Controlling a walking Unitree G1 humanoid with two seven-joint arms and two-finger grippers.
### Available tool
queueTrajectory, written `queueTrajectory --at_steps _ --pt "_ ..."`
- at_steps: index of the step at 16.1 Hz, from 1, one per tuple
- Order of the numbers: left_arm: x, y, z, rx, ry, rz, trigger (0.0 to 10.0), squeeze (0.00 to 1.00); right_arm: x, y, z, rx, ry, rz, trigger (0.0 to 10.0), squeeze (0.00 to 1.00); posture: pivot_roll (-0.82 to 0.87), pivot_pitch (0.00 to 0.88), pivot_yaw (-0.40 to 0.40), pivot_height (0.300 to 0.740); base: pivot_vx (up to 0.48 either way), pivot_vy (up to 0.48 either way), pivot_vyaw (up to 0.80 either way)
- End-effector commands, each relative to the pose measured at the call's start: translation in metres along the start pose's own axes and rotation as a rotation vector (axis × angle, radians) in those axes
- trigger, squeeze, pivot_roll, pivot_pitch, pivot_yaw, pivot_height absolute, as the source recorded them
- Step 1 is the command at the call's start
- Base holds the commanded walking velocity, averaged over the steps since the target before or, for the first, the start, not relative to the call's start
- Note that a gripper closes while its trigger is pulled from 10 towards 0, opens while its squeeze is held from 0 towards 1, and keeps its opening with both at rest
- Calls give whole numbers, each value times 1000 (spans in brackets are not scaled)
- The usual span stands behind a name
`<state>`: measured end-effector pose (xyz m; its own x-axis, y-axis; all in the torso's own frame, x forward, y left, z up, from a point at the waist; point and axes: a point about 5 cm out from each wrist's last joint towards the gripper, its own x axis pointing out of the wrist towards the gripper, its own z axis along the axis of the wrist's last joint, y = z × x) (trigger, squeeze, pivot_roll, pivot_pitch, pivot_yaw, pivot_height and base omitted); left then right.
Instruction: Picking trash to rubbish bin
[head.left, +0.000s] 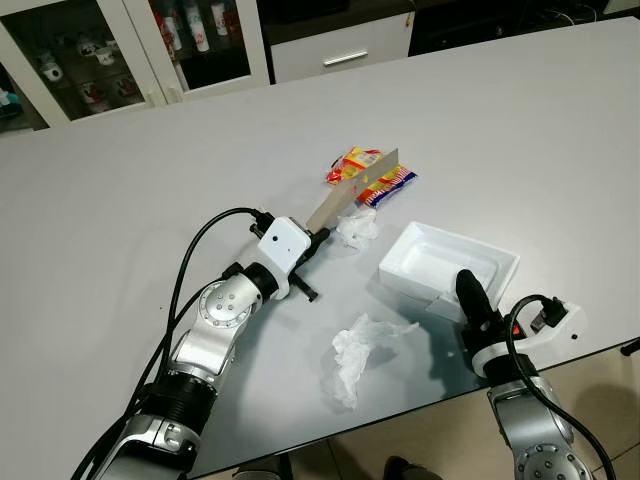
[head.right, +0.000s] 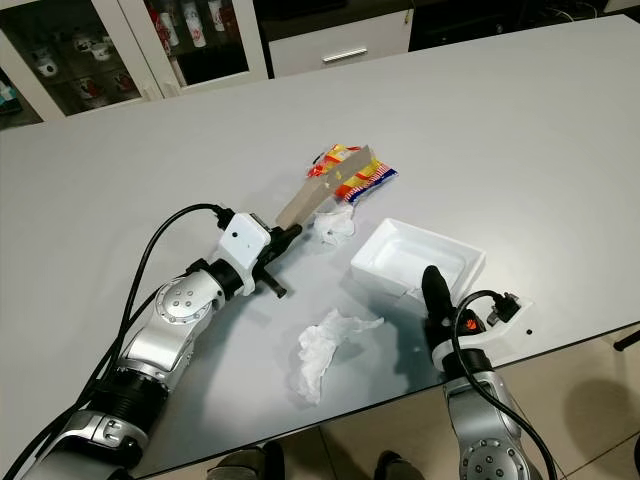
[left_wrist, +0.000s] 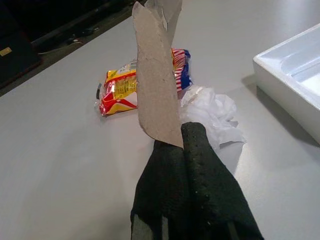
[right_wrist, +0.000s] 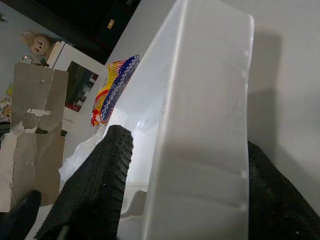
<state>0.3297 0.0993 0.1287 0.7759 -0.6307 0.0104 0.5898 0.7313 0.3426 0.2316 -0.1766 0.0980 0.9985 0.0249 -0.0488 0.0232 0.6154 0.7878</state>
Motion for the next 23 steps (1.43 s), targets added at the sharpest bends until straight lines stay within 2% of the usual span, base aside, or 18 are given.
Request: queueTrajectory --at_steps 1,10,15,16,19,21,22,23 --pt "-1 -1 1 6 1 -10 0 0 -2 -7 -27 102 66 -88 0 0 142 164 95 740 0 0 0" --pt "0 -2 1 7 -1 -6 0 0 -2 -10 -22 56 54 -112 0 0 142 160 93 740 0 0 0" --pt "1 -3 1 7 -4 -5 0 0 0 -6 -5 -49 0 -93 0 0 142 160 93 740 0 0 0" --pt "1 -4 1 7 -4 -4 0 0 0 -4 0 -94 -14 -84 0 0 134 156 92 740 0 0 0" --pt "1 -4 1 8 -6 -4 0 0 2 5 14 -193 -69 -62 0 0 134 156 92 740 0 0 0" --pt "3 -6 1 9 -10 -7 0 0 4 21 31 -306 -129 -15 353 0 126 150 94 740 0 0 0" --pt "4 -6 2 12 -13 -6 0 0 5 29 38 -370 -155 6 4745 0 121 147 92 740 0 0 0" --pt "5 -5 3 12 -18 8 0 0 5 38 46 -441 -184 23 8078 0 119 143 90 740 0 0 0"
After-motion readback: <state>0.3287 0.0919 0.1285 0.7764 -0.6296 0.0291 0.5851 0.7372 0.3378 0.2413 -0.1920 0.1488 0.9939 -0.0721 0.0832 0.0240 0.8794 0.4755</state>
